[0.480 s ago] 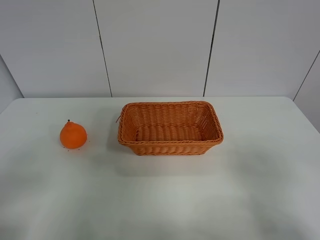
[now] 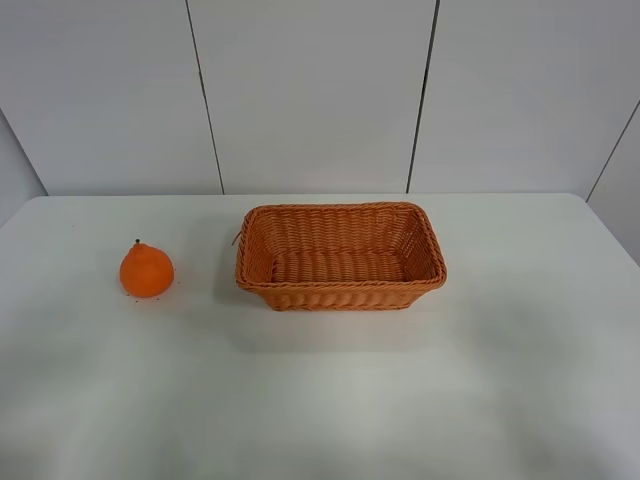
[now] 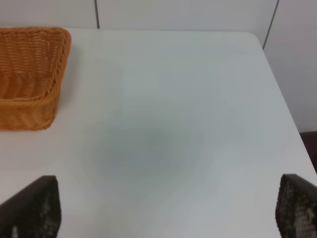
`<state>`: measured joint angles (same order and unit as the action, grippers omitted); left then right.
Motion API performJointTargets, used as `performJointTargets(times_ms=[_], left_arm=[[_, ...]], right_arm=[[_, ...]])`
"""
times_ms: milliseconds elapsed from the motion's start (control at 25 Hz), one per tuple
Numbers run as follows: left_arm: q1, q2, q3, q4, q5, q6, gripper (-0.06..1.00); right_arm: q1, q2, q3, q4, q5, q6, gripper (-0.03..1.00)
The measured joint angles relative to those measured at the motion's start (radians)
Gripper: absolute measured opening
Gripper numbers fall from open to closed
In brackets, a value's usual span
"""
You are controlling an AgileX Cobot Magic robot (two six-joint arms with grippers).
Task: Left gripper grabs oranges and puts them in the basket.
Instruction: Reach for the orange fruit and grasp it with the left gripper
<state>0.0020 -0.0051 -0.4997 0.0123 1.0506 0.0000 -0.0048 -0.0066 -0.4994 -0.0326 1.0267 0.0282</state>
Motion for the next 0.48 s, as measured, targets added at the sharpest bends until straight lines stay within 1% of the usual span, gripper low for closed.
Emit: performJointTargets(times_ms=[120,240,360,480], left_arm=[[0.0,0.069,-0.047,-0.002,0.0,0.0,0.85],[0.0,0.226,-0.127,-0.012,0.0,0.005,0.85],[0.0,0.44,-0.235,-0.019,-0.001,0.008,0.85],[0.0,0.658,-0.356,-0.02,-0.001,0.032,0.85]], right_arm=[[0.0,0.0,0.0,0.0,0.0,0.0,0.69],[0.0,0.0,0.0,0.0,0.0,0.0,0.69],[0.0,0.0,0.0,0.0,0.0,0.0,0.69],[0.0,0.0,0.0,0.0,0.0,0.0,0.69]])
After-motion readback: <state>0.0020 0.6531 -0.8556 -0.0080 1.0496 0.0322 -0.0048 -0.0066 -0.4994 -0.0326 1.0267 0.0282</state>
